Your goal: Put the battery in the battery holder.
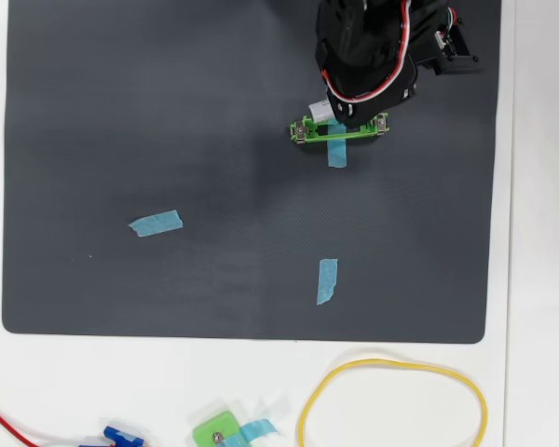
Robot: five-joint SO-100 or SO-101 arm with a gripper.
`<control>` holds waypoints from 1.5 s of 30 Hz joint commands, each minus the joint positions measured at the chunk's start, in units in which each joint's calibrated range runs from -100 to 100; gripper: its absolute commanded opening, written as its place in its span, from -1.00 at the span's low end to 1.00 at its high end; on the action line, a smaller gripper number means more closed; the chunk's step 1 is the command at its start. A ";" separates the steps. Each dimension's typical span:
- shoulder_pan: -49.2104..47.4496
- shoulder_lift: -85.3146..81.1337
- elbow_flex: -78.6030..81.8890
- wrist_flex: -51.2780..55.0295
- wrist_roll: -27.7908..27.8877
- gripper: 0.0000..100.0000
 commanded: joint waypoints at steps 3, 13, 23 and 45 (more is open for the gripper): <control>-2.79 -0.08 -1.90 -0.40 -0.75 -1.00; -2.79 -0.08 2.24 -9.05 -4.35 -1.00; -2.79 7.85 1.36 -11.76 -4.56 -1.00; -1.85 8.96 1.36 -11.85 -5.55 -1.00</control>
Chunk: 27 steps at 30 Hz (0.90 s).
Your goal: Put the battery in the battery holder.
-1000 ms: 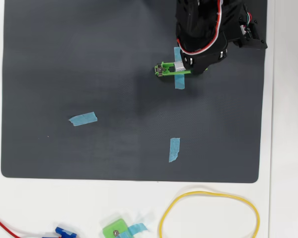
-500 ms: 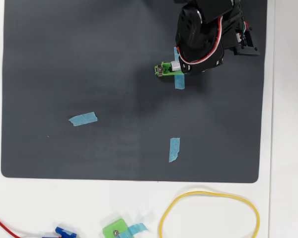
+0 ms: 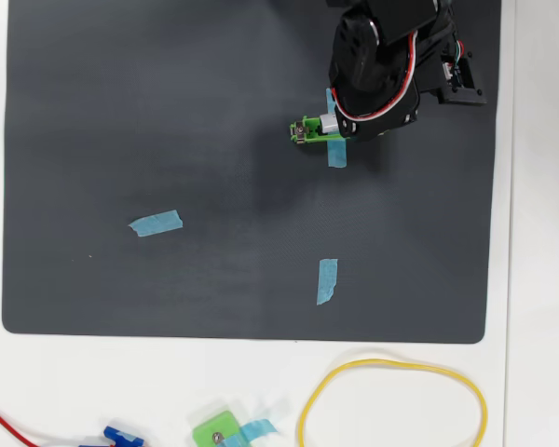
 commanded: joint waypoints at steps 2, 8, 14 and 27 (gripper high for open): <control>3.23 -0.21 -1.18 -0.74 -0.16 -1.00; 3.54 3.97 -1.18 -4.41 -0.16 -1.00; 3.33 3.97 -1.18 -4.41 -0.26 -1.00; 3.54 4.48 -0.74 -4.24 -0.16 -0.93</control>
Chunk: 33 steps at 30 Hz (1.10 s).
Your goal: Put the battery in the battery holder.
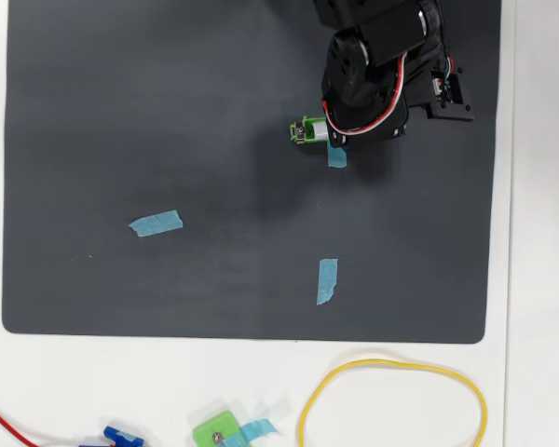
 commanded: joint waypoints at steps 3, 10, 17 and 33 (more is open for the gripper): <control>0.95 -0.10 -0.30 -0.27 -0.11 -0.68; 1.16 -0.79 -0.30 -0.27 0.10 -0.68; 8.73 -13.32 1.64 1.04 0.26 -0.69; 8.73 -5.90 2.35 0.69 0.31 -1.00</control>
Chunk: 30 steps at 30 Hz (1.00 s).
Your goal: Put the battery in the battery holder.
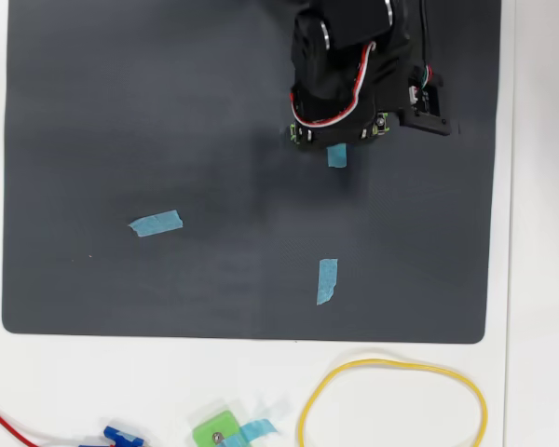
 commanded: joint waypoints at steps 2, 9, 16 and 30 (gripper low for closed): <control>0.55 2.93 -1.28 -0.09 0.26 -1.00; 0.34 9.58 -4.72 0.44 0.26 -1.00; -0.38 -10.37 4.18 0.52 0.31 -1.00; 17.68 -77.92 45.94 -7.17 11.42 -1.00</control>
